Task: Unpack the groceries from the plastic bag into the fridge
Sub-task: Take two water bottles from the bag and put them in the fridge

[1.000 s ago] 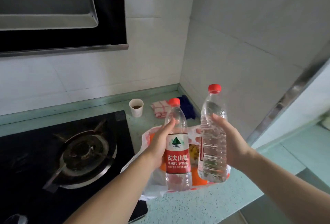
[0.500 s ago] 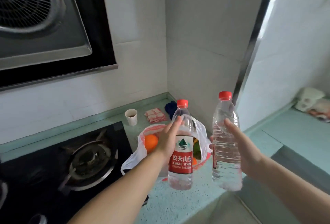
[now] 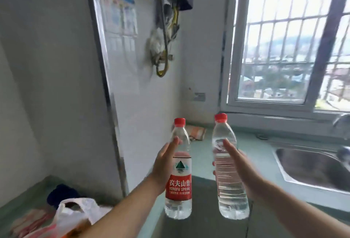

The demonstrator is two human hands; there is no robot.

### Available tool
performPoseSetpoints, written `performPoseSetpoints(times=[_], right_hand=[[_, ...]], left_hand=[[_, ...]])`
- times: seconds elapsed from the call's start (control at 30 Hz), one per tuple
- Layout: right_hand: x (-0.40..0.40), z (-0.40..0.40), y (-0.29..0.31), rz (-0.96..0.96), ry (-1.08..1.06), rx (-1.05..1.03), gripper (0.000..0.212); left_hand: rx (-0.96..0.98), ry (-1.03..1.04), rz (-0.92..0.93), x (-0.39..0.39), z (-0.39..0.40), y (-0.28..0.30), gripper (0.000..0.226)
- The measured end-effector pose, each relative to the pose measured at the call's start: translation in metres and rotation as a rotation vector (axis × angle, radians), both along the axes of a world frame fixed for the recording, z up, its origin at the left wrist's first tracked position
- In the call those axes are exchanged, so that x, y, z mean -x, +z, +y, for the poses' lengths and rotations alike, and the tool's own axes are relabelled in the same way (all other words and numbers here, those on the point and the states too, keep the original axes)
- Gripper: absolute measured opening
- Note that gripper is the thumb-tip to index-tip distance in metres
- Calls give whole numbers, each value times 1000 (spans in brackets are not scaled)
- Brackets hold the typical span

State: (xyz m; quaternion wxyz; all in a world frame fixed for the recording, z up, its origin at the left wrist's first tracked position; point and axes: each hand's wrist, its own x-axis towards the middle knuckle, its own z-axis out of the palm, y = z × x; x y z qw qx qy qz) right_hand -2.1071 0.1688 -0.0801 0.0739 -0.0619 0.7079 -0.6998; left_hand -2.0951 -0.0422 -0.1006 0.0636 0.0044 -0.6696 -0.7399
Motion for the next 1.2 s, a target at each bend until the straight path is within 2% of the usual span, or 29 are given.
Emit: performPoseSetpoints(times=[0.07,0.2,0.27,0.33,0.47,0.57,0.7,0.83,0.93,1.03,1.1,1.2], right_hand=[[-6,30,2,26,-124,-26,64],[-26,86,3,82,-365,-136,56],[-40,112,1,69,-482,-137,49],[-60,134,-2,22,-575,-129,52],[-106,176,-17,13,-709,-73,86],[-147,204,-22,39,-807,-32,72],[-203,244,-19,67,-873,38,66],[-263,290,-6,103,-943,71,63],[-311,322,-3,109,-1034,121,56],[-357,353,-5,166,-1199,54,53],[-388,369,-5,191,-1303,-25,57],[-433,394,-3,219,-1407,-57,48]], left_hand=[[31,-105,29,18,25,-1,70],[40,-292,39,47,78,-12,106],[37,-377,31,54,107,-18,110],[39,-468,36,55,138,-22,111],[22,-642,36,37,202,-24,109],[18,-757,21,14,251,-23,112],[29,-870,41,-25,313,-10,92],[11,-919,46,-72,376,10,102],[47,-974,71,-110,423,21,87],[61,-1052,65,-150,471,24,64],[62,-1123,72,-176,501,26,57],[49,-1242,69,-214,550,30,51]])
